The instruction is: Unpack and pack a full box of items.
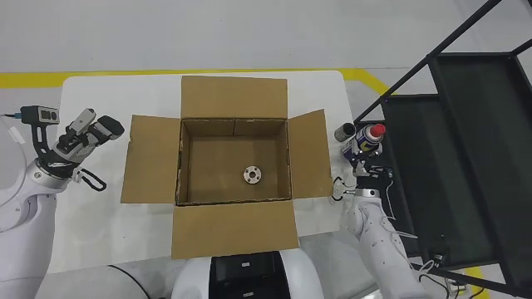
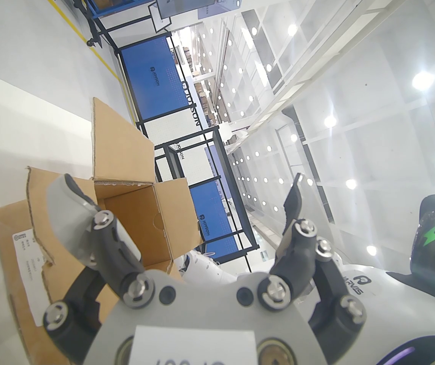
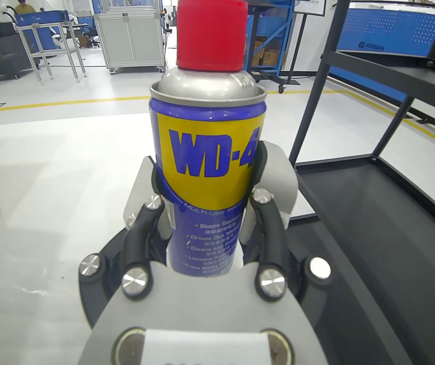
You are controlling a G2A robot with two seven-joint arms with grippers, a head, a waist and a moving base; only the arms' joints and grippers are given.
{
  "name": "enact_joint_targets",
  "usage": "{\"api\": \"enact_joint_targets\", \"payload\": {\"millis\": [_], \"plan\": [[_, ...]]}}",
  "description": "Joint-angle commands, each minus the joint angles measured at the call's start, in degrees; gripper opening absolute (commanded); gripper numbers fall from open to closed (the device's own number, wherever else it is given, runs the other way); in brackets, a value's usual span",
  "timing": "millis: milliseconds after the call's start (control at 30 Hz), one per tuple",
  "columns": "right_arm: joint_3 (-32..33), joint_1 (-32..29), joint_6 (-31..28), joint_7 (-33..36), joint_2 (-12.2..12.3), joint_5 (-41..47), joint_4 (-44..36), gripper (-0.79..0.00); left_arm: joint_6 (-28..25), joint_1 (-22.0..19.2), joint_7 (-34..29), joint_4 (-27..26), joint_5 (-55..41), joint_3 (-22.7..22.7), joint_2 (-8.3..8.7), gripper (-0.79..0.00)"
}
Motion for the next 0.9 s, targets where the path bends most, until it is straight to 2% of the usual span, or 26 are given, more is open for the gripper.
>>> {"api": "enact_joint_targets", "payload": {"millis": [0, 267, 467, 667, 867], "plan": [[0.04, 0.25, 0.96, -1.26, 0.01, 0.12, 0.22, -0.785, 0.00, 0.00, 0.01, 0.00, 0.00, 0.00, 0.00, 0.000], [1.71, -1.26, 6.65, -4.76, 0.67, -1.38, -1.43, -0.785, 0.00, 0.00, 0.01, 0.00, 0.00, 0.00, 0.00, 0.000], [3.31, -3.72, 4.76, -4.81, 1.16, 0.42, -4.01, -0.785, 0.00, 0.00, 0.01, 0.00, 0.00, 0.00, 0.00, 0.000], [1.75, -3.74, 2.87, -3.78, 0.91, 0.95, -4.63, -0.785, 0.00, 0.00, 0.01, 0.00, 0.00, 0.00, 0.00, 0.000], [0.88, -7.83, 3.61, -6.30, 0.84, -0.18, -6.58, -0.785, 0.00, 0.00, 0.01, 0.00, 0.00, 0.00, 0.00, 0.000]]}}
